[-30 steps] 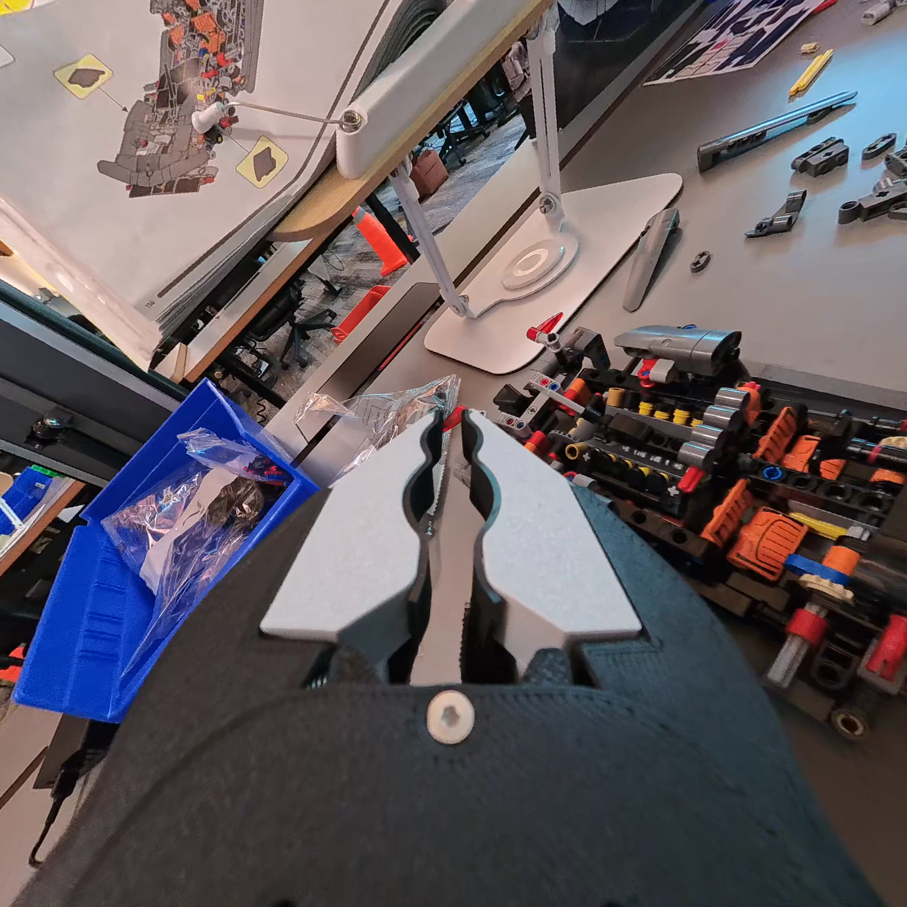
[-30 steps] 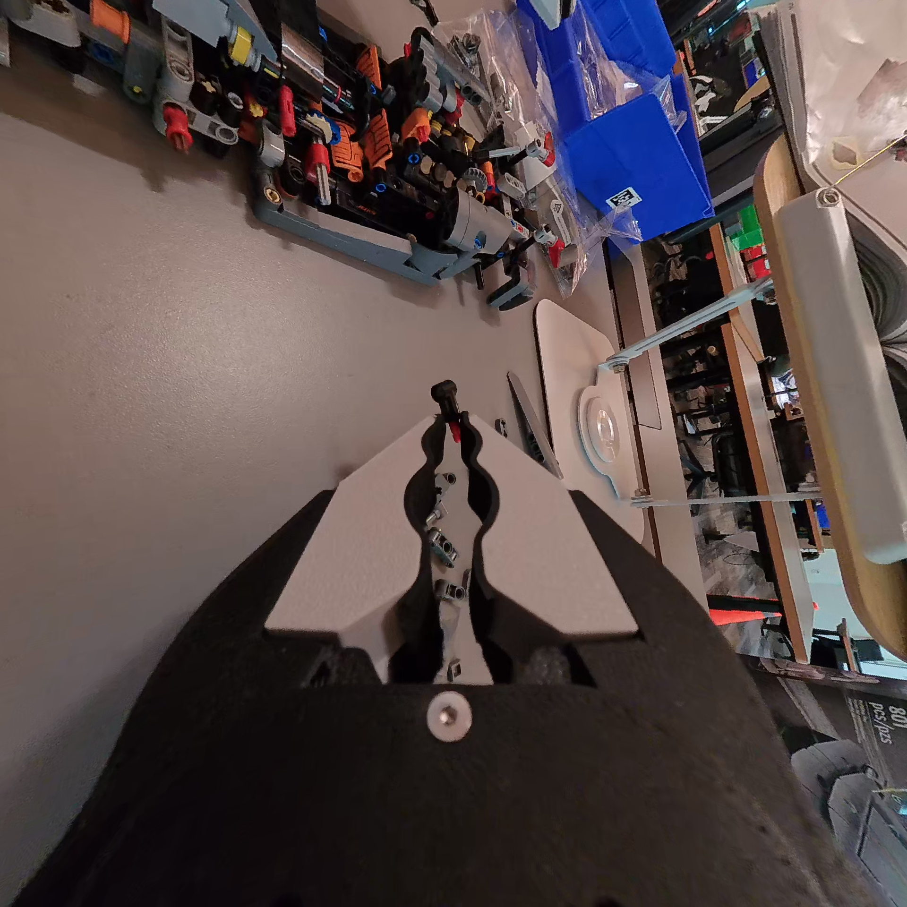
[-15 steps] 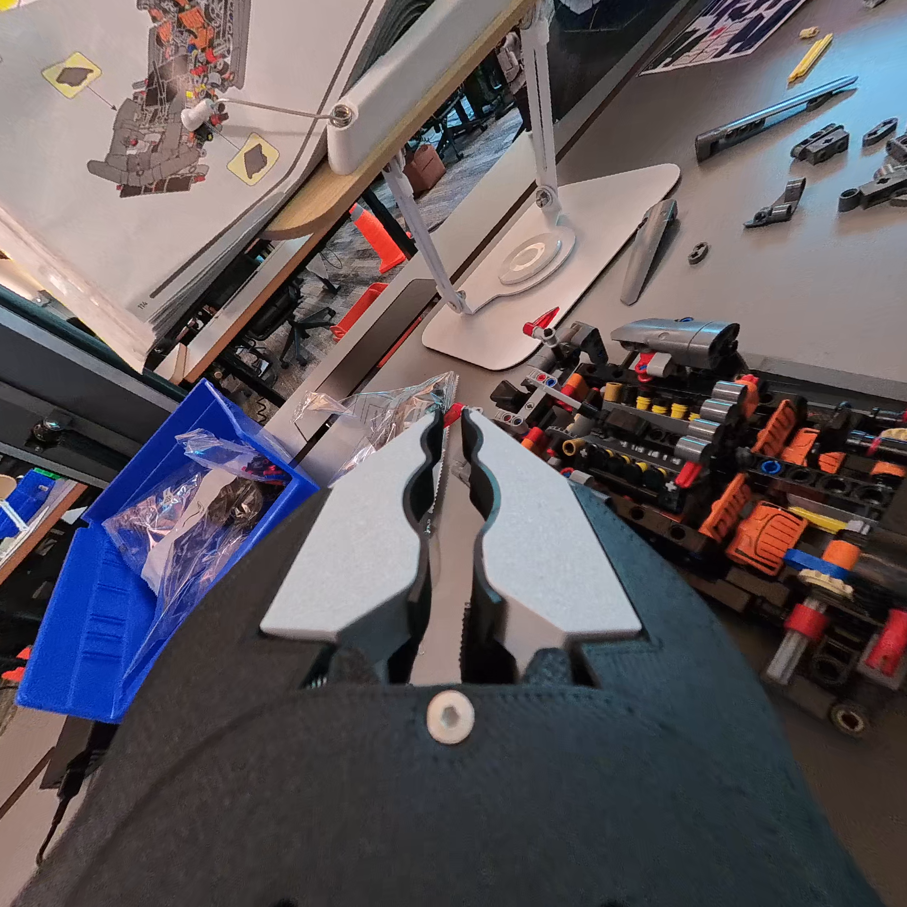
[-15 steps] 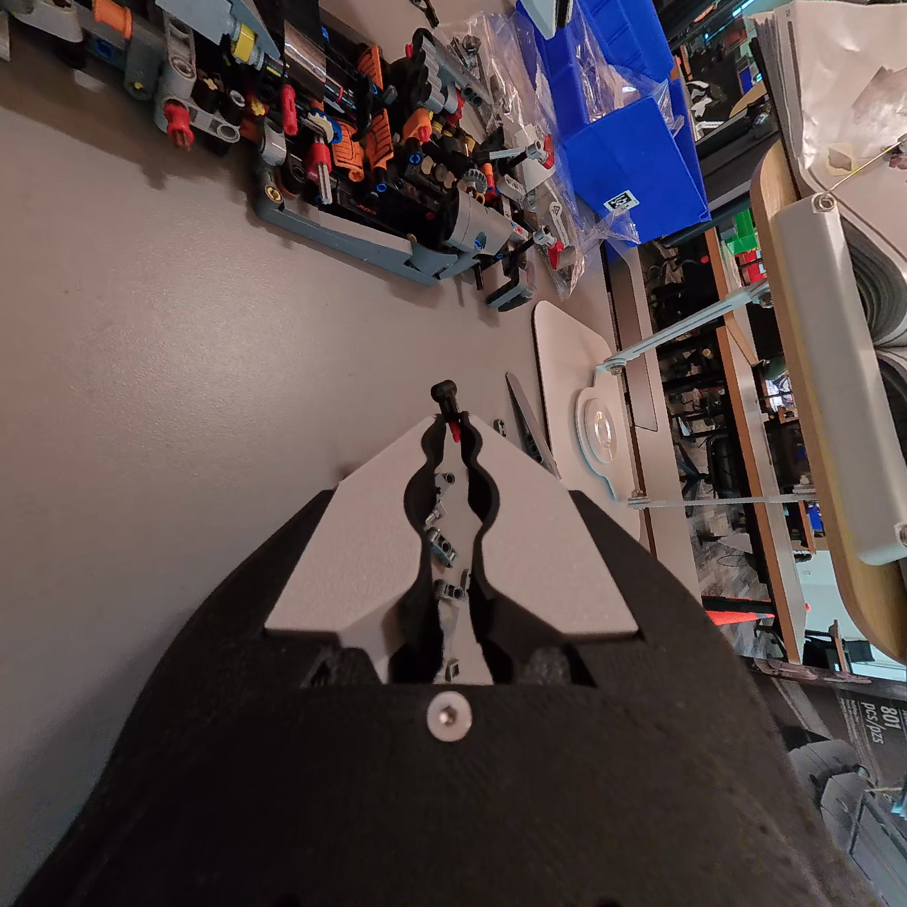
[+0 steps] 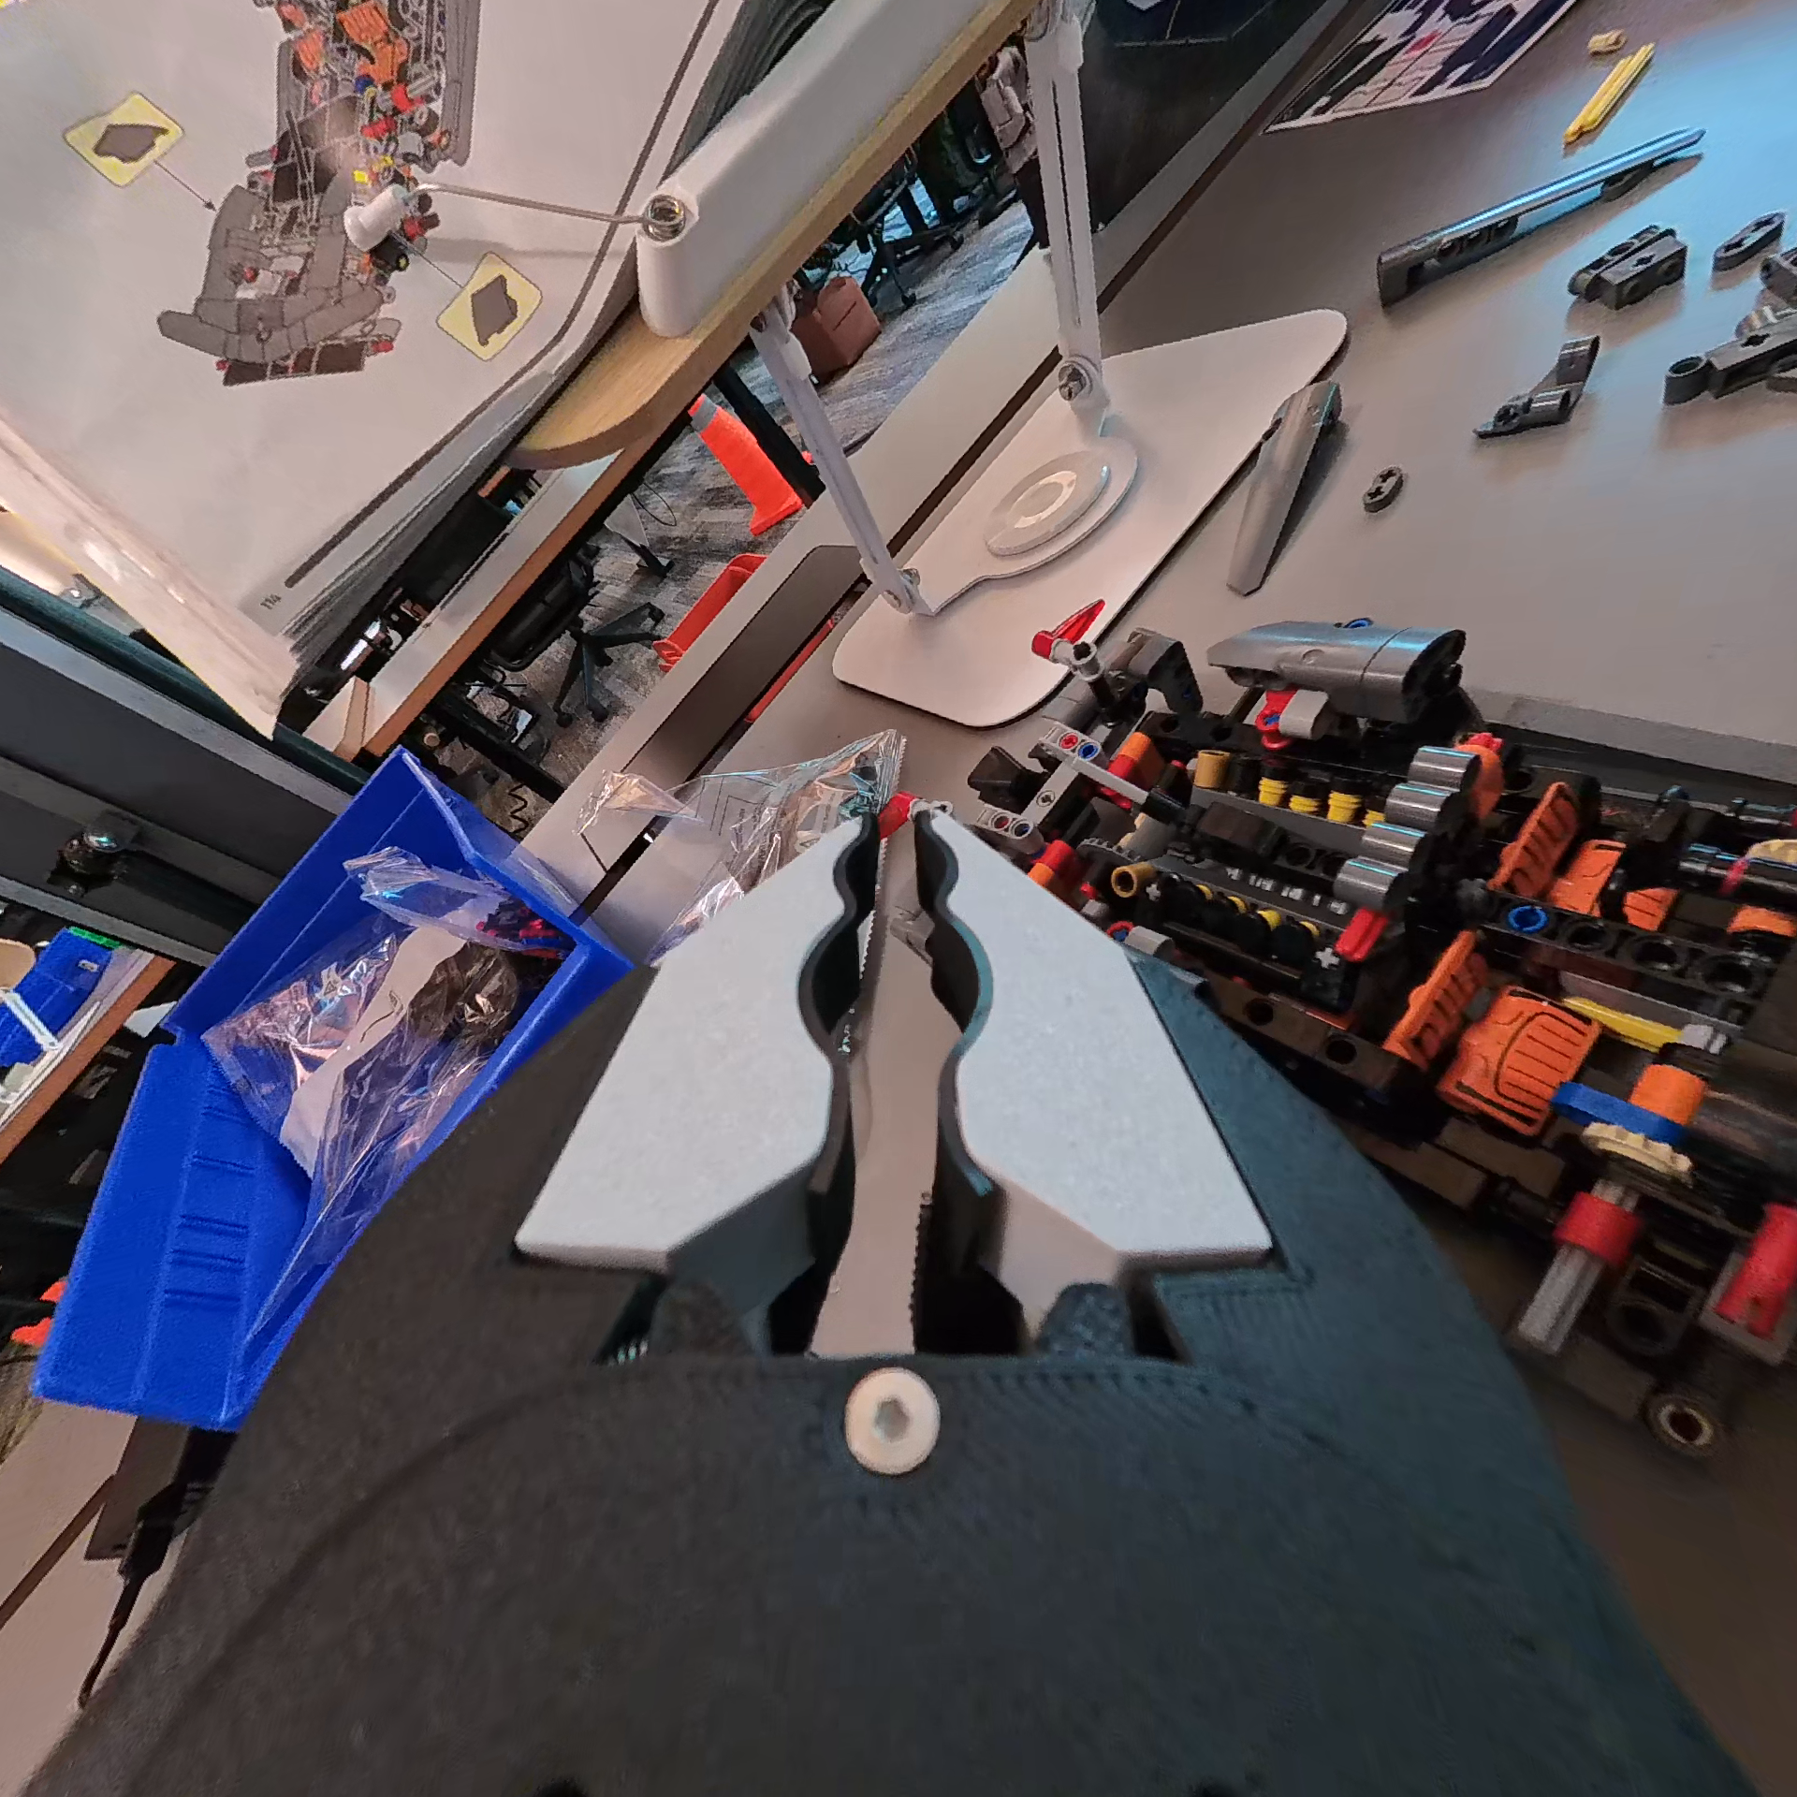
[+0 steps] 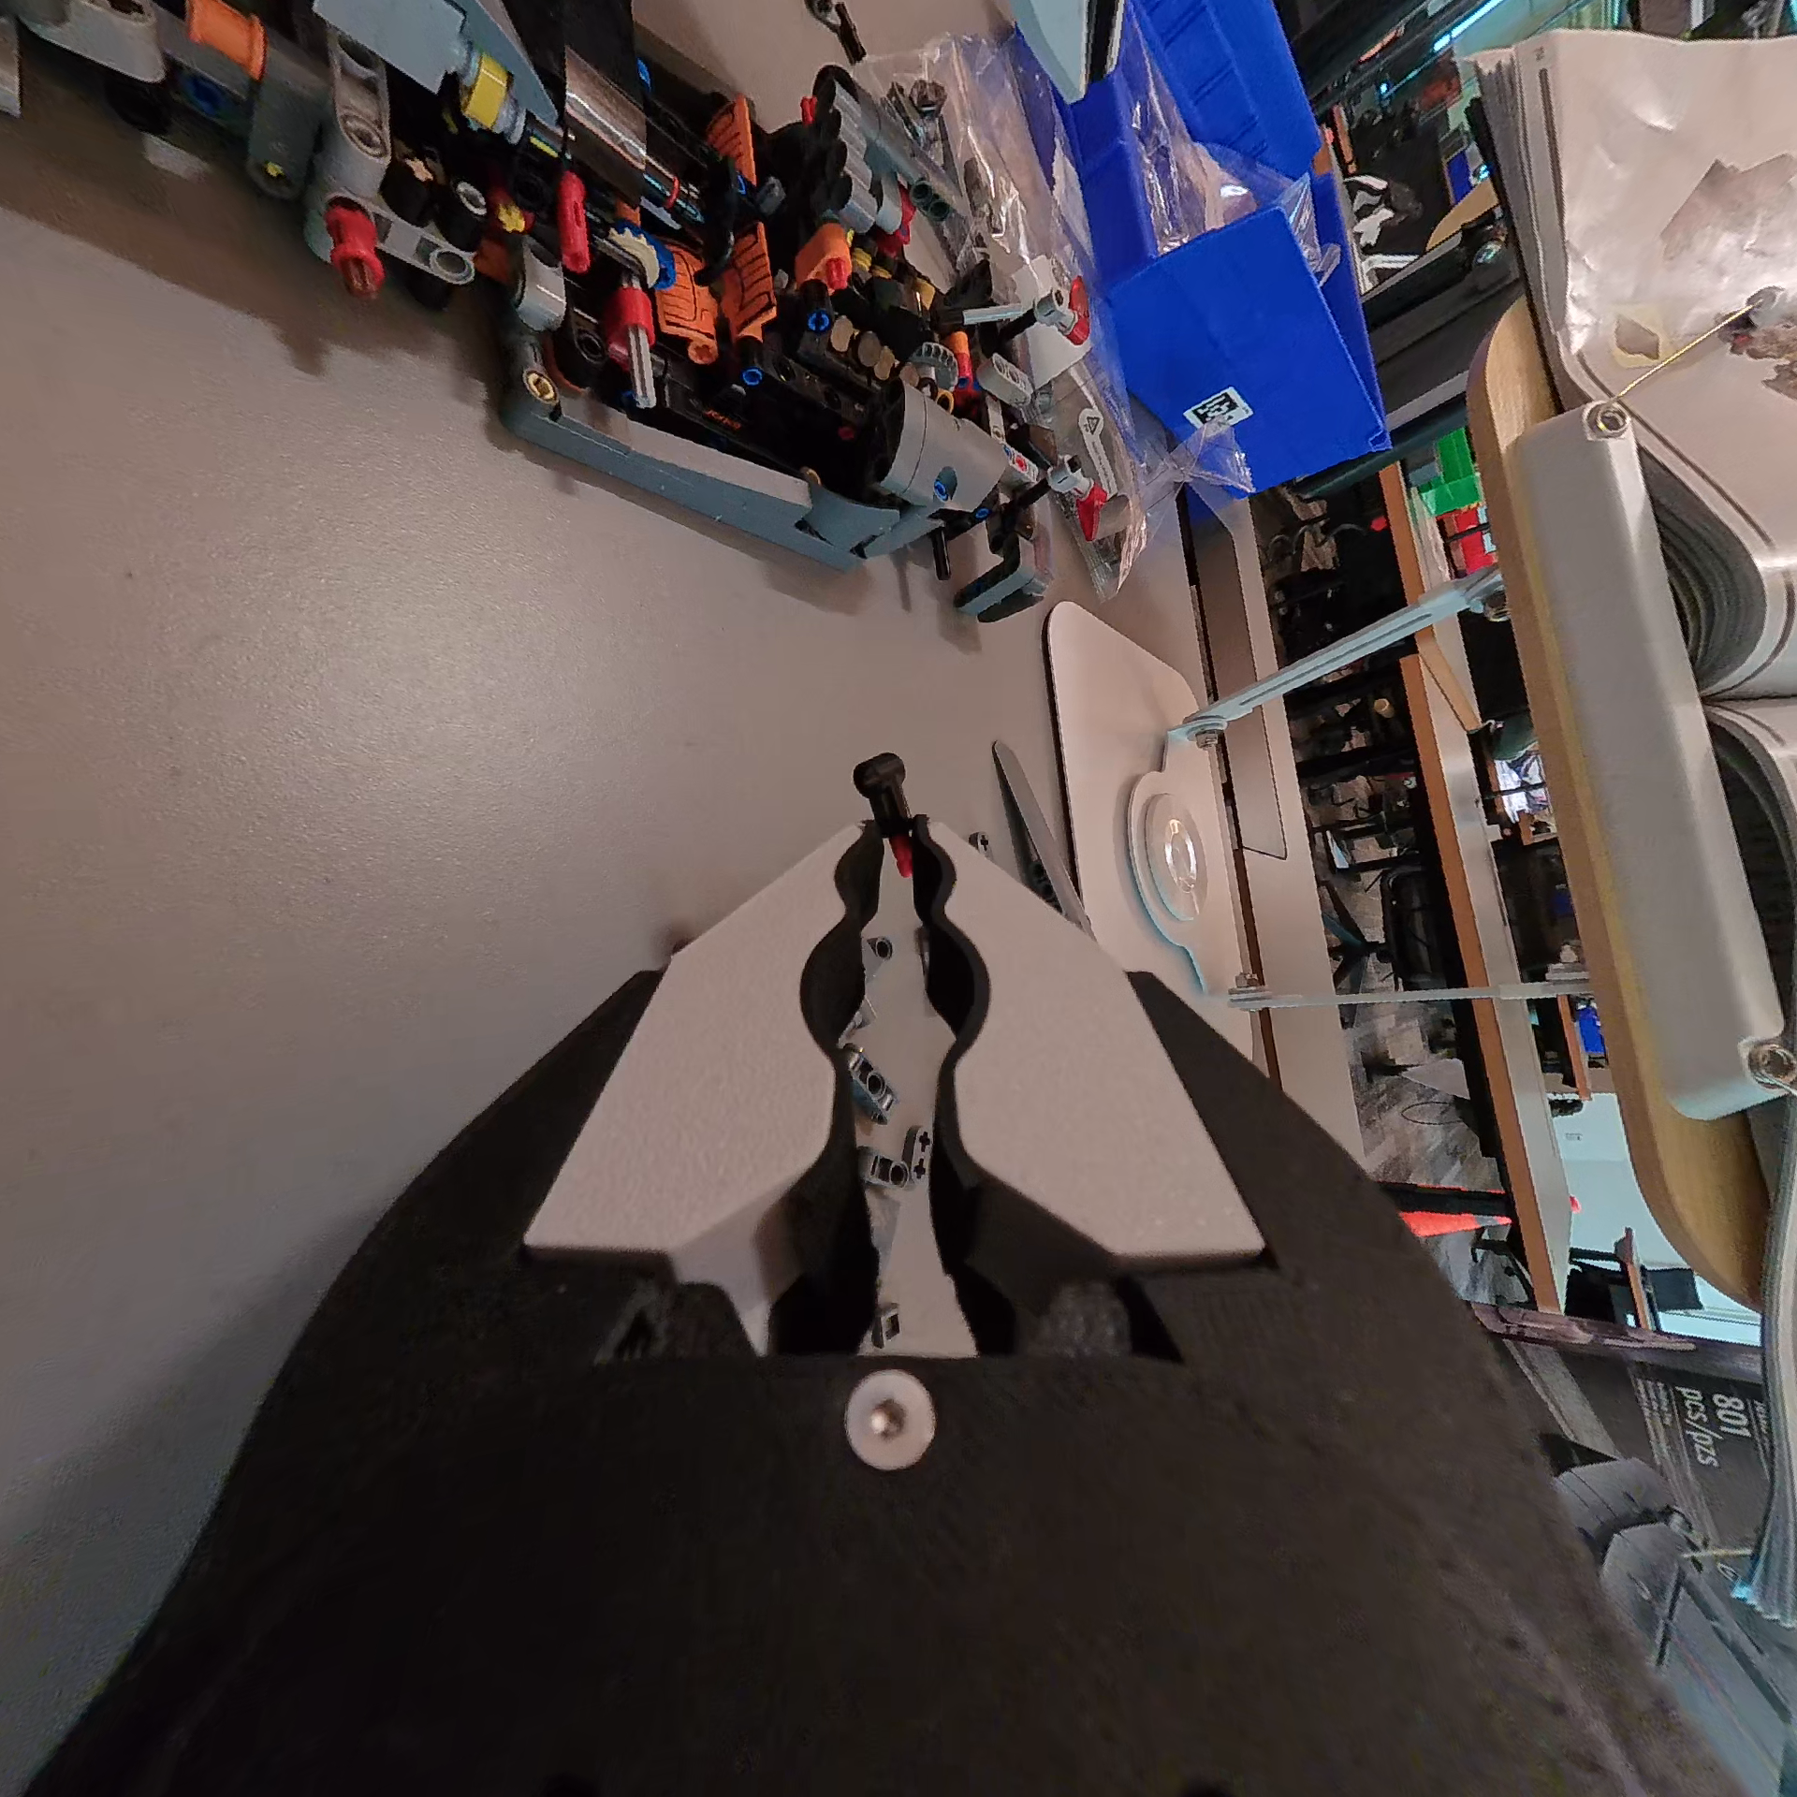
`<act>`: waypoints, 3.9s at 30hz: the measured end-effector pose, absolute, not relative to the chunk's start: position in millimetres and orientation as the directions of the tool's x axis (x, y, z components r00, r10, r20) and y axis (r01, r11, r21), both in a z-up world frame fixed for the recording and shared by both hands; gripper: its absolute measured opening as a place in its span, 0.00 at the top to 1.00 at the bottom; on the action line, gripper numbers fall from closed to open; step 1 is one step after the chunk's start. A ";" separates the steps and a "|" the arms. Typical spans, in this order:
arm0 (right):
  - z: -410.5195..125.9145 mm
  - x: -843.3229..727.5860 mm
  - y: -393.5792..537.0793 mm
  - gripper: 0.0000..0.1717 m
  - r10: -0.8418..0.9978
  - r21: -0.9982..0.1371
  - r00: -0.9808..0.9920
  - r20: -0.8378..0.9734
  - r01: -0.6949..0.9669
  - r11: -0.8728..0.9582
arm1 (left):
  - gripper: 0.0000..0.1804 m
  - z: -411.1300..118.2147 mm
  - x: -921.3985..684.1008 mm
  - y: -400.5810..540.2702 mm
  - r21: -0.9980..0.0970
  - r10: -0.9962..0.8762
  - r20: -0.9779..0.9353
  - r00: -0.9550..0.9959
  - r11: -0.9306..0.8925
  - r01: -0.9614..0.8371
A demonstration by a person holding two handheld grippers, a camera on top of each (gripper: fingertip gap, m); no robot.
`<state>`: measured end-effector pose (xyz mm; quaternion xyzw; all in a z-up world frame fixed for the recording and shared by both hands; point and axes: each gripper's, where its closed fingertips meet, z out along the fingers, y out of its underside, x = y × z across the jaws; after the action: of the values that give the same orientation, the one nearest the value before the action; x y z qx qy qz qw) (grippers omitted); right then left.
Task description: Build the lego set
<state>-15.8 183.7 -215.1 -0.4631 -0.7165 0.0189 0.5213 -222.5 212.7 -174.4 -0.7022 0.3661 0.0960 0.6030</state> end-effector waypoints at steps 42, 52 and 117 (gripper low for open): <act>-187.2 -25.7 172.1 0.98 0.454 -0.381 0.022 0.891 0.580 0.720 | 0.93 -150.5 -139.4 172.4 -0.863 -0.724 -0.347 0.596 -0.002 -0.506; -159.4 -26.3 163.3 0.99 0.188 -0.194 0.068 0.980 0.558 0.807 | 0.86 -154.1 -45.3 152.2 -0.884 -0.920 -0.005 0.391 -0.179 -0.432; -139.3 -29.3 144.9 0.86 0.607 -0.626 0.188 0.772 0.391 0.675 | 0.90 -133.8 -19.0 138.0 -0.922 -0.911 0.199 0.360 -0.299 -0.246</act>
<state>-29.3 144.9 -139.3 -0.3949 -0.6319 0.0818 0.6619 -19.0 138.0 -133.8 -0.7055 0.4100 -0.3895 0.4272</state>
